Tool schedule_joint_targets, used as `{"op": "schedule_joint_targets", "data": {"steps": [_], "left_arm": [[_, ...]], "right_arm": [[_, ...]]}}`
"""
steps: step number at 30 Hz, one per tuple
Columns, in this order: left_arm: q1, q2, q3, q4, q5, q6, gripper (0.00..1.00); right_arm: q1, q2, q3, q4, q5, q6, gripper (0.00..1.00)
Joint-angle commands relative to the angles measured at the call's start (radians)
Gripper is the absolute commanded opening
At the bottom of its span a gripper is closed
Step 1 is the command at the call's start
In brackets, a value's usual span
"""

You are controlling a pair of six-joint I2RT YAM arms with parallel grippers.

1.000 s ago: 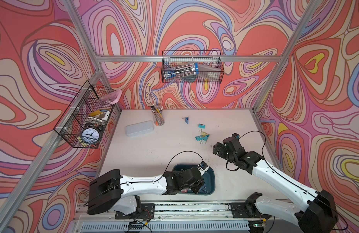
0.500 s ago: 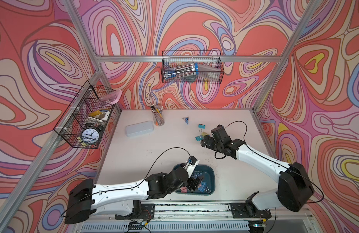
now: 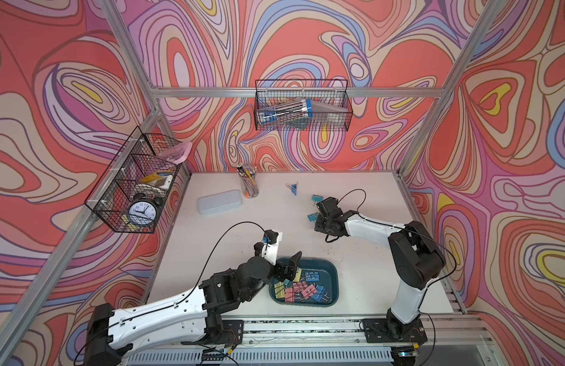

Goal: Put the binder clips in the storage box
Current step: Pick up the binder clip at the center of the board.

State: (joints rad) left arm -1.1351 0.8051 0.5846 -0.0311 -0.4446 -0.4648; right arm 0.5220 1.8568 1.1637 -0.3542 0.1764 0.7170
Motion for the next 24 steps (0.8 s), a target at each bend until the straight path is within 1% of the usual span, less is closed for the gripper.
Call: {"op": "schedule_joint_targets", "data": {"steps": [1,4,8,11,14,19,24], "left_arm": [[0.026,-0.030,-0.037,-0.014,0.048,-0.055,0.99],[0.030,-0.044,-0.042,-0.029,0.046,-0.057,0.99],[0.034,-0.049,-0.042,-0.045,0.047,-0.059,0.99],[0.035,-0.051,-0.042,-0.043,0.049,-0.059,0.99],[0.037,-0.049,-0.039,-0.042,0.046,-0.057,0.99],[0.053,-0.039,-0.039,-0.034,0.051,-0.053,0.99],[0.091,-0.011,-0.028,-0.026,0.082,-0.055,0.99]], "right_arm": [[-0.009,0.021,0.031,0.006,0.051,-0.006,0.33],[-0.014,0.027,0.037,0.002,0.068,-0.007,0.24],[-0.017,0.009,0.042,-0.017,0.080,-0.016,0.08],[-0.020,-0.028,0.038,-0.041,0.099,-0.025,0.01],[-0.022,-0.093,0.025,-0.070,0.112,-0.034,0.00],[-0.021,-0.266,-0.017,-0.120,0.112,-0.048,0.00],[-0.020,-0.438,-0.053,-0.226,0.097,-0.066,0.00]]}}
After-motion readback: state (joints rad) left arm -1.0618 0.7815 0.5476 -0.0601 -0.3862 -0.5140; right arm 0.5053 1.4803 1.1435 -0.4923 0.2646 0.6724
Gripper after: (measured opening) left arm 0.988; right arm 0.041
